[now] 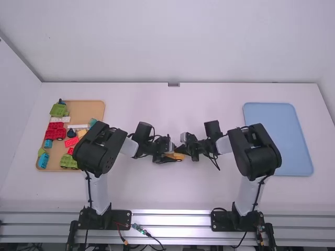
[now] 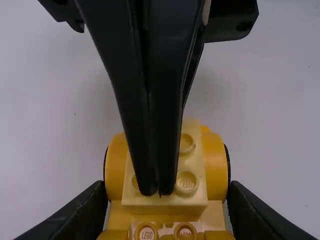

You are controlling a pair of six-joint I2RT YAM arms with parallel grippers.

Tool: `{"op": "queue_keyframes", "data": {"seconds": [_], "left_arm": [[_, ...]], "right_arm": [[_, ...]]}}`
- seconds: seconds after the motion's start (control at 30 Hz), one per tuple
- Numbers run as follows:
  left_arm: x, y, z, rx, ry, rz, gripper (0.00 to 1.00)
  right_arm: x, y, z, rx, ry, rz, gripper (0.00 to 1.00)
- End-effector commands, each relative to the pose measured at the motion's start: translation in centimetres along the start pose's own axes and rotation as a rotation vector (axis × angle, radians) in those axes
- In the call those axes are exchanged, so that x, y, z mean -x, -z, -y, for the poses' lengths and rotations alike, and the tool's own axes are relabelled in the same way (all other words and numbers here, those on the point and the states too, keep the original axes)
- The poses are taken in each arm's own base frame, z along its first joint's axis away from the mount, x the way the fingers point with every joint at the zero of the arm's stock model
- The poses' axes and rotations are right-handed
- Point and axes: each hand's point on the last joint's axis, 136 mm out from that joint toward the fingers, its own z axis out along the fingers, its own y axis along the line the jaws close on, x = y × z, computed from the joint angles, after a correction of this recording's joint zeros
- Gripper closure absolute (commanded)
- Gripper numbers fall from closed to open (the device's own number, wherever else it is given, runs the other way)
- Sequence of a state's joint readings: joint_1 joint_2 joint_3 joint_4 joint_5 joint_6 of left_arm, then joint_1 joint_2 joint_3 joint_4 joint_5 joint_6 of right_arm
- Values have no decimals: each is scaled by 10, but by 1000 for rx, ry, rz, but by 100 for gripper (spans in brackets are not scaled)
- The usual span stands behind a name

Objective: Assemble lego blocks to make yellow taxi

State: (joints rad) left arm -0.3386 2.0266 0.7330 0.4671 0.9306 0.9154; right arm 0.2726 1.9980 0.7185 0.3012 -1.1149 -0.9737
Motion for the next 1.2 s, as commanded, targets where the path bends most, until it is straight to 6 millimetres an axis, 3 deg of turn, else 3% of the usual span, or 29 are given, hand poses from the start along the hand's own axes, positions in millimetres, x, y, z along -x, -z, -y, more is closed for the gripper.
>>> {"op": "queue_keyframes", "data": {"seconds": [0.0, 0.23, 0.4, 0.77, 1.17], "left_arm": [[-25, -2, 6, 19, 53, -89, 75], [-25, -2, 5, 24, 50, -85, 76], [-25, -2, 6, 21, 54, -87, 77], [-25, -2, 6, 21, 54, -87, 78], [-25, -2, 6, 20, 54, -87, 79]], "right_arm": [[-67, -3, -20, -31, -114, -212, 100], [-70, -9, -24, -68, -95, -212, 100], [-77, -6, -13, -146, -133, -256, 100], [-71, -5, -6, -147, -140, -260, 100], [-25, 14, 1, -188, -20, -221, 100]]}}
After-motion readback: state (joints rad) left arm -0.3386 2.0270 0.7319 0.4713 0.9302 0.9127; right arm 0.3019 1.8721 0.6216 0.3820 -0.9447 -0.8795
